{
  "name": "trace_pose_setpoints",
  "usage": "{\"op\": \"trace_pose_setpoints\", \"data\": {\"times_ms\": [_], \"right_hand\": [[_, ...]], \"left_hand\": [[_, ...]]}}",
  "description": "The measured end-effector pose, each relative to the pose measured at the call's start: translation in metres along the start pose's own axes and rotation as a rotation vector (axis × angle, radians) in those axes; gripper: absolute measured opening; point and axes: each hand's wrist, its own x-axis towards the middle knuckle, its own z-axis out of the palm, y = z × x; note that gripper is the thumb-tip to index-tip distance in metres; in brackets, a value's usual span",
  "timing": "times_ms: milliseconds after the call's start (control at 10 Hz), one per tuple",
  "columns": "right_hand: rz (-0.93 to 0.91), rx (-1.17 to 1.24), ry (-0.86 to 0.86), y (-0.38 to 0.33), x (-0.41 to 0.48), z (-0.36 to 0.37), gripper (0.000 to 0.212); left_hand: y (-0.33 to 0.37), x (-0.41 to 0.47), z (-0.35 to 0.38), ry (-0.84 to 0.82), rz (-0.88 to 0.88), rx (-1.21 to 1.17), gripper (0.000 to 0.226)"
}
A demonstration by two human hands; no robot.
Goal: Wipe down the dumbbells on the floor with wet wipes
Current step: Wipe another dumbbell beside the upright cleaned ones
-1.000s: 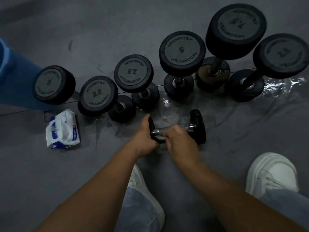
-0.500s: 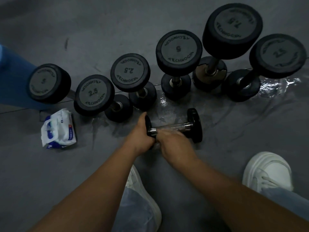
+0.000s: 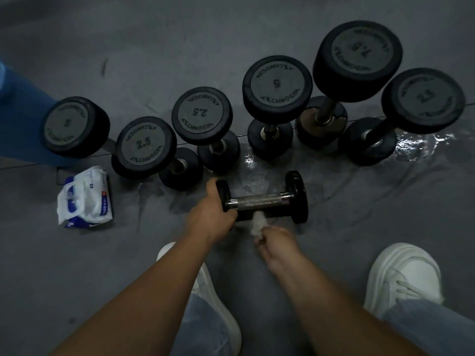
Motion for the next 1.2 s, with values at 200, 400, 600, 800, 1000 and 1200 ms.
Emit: {"op": "trace_pose_setpoints", "data": {"times_ms": [200,400,600,800,1000,1200], "right_hand": [[0.155,0.81,0.068,-0.027,0.002,0.003,0.015],[0.151,0.571,0.071,-0.041,-0.007,0.015,0.024],[-1.039,-1.032,0.184,-0.042,-0.019,0.01,0.018],[-1.041,-1.518,-0.187,-0.044,-0.023,0.031,0.019],[-0.918,-1.854,-0.064,-0.051,-0.012,0.027,0.021],[-0.998,-2.02,-0.312,-0.105,-0.036,0.008,0.018]], "left_hand": [[-0.003,-0.008,0.008,0.015,-0.014,-0.03,0.083],[-0.005,-0.017,0.012,0.037,-0.029,-0.053,0.087],[-0.016,-0.011,0.011,0.009,-0.065,-0.324,0.091],[-0.02,0.002,0.029,0.02,-0.053,-0.606,0.099],[-0.015,-0.001,0.031,0.018,-0.015,-0.711,0.1],[0.042,-0.02,0.014,0.077,0.251,-0.501,0.096]]}}
